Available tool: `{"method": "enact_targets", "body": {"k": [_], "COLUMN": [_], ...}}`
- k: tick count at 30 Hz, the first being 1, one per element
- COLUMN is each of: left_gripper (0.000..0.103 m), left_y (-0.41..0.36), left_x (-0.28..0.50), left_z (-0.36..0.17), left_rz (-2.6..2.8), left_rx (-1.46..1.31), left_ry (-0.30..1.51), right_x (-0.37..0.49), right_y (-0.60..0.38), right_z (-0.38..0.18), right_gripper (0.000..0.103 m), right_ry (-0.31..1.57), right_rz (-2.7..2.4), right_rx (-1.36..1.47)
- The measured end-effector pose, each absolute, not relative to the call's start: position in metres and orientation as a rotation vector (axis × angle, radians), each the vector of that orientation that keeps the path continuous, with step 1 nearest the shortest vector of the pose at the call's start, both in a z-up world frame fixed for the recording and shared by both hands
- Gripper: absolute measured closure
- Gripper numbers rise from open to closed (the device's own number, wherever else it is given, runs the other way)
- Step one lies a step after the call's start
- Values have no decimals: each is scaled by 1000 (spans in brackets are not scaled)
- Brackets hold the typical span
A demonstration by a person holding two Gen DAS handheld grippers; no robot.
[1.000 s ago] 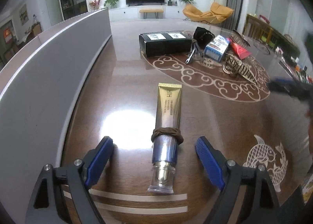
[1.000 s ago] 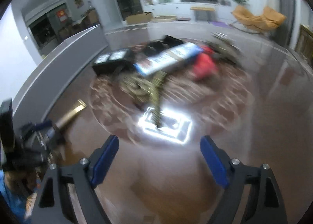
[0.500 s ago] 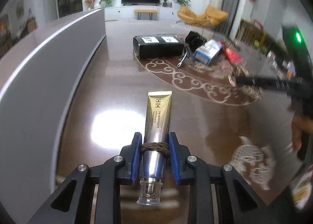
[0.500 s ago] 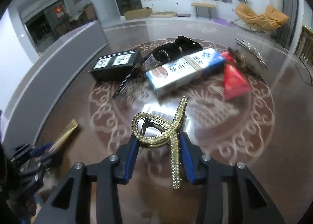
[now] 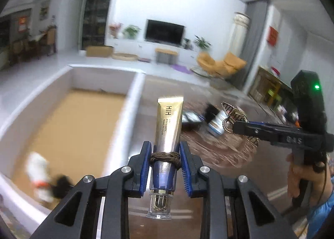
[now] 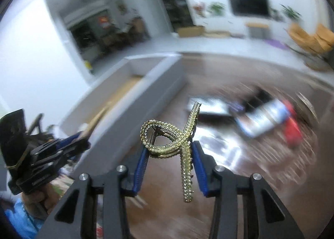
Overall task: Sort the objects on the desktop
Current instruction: 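Carry the tube and hair clip to the bin and release both, then bring both tools back over the table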
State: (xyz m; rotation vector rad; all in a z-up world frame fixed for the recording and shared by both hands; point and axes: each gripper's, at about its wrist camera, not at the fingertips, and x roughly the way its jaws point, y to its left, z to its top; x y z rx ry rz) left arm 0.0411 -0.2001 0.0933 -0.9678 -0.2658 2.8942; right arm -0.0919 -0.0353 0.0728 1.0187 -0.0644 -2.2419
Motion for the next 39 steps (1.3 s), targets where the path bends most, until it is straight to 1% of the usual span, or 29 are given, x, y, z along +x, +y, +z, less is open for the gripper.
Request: {"method": "enact_targets", "body": {"k": [3, 6, 10, 13, 14, 15, 16, 17, 18, 19, 21, 23, 24, 25, 26, 28, 31, 33, 34, 36, 39], "left_gripper": [76, 76, 76, 74, 72, 69, 56, 43, 38, 35, 34, 33, 32, 28, 24, 18, 14, 6, 0, 0, 0], "left_y": [-253, -306, -367, -387, -390, -394, -397, -398, -398, -396, -387, -373, -366, -353, -347, -317, -256, -212, -182, -147, -93], "left_x": [38, 28, 7, -9, -13, -15, -15, -14, -10, -2, 7, 22, 29, 36, 39, 49, 64, 66, 68, 62, 41], "left_z": [103, 92, 59, 33, 27, 23, 16, 14, 11, 14, 21, 35, 43, 52, 61, 79, 102, 111, 112, 104, 71], "left_rz": [2998, 3045, 3047, 2996, 2994, 2991, 2983, 2983, 2994, 3034, 3090, 3160, 3184, 3201, 3204, 3193, 3075, 2954, 2888, 2815, 2712], "left_rx": [-1008, -1122, -1344, -1543, -1592, -1629, -1667, -1670, -1652, -1596, -1534, -1424, -1367, -1294, -1249, -1119, -964, -916, -906, -930, -1039], "left_ry": [-267, -323, -443, -441, -441, -450, -473, -491, -506, -515, -502, -481, -473, -460, -451, -408, -358, -304, -256, -202, -121], "right_x": [-93, -92, -99, -108, -112, -116, -119, -121, -122, -120, -115, -107, -99, -92, -87, -75, -64, -62, -63, -67, -71], "right_y": [-105, -169, -249, -286, -294, -301, -302, -299, -294, -285, -263, -237, -218, -199, -183, -140, -71, -26, -2, 44, 98], "right_z": [96, 103, 86, 57, 48, 38, 34, 30, 31, 34, 42, 51, 54, 54, 52, 39, 4, -19, -30, -41, -49], "right_gripper": [61, 61, 61, 60, 60, 55, 41, 34, 23, 21, 20, 13, 5, 0, 0, 0, 0, 0, 0, 0, 0], "right_ry": [-22, 57, 179, 233, 237, 229, 213, 160, 124, 80, 52, 53, 73, 94, 113, 179, 317, 370, 369, 344, 289], "right_rz": [-2158, -2092, -2028, -1985, -1972, -1971, -1971, -1969, -1971, -1977, -2000, -2047, -2102, -2157, -2201, -2300, -2445, -2506, -2535, -2607, -2687], "right_rx": [947, 893, 915, 990, 1024, 1068, 1089, 1109, 1104, 1083, 1039, 979, 935, 904, 884, 879, 953, 1063, 1122, 1202, 1271]}}
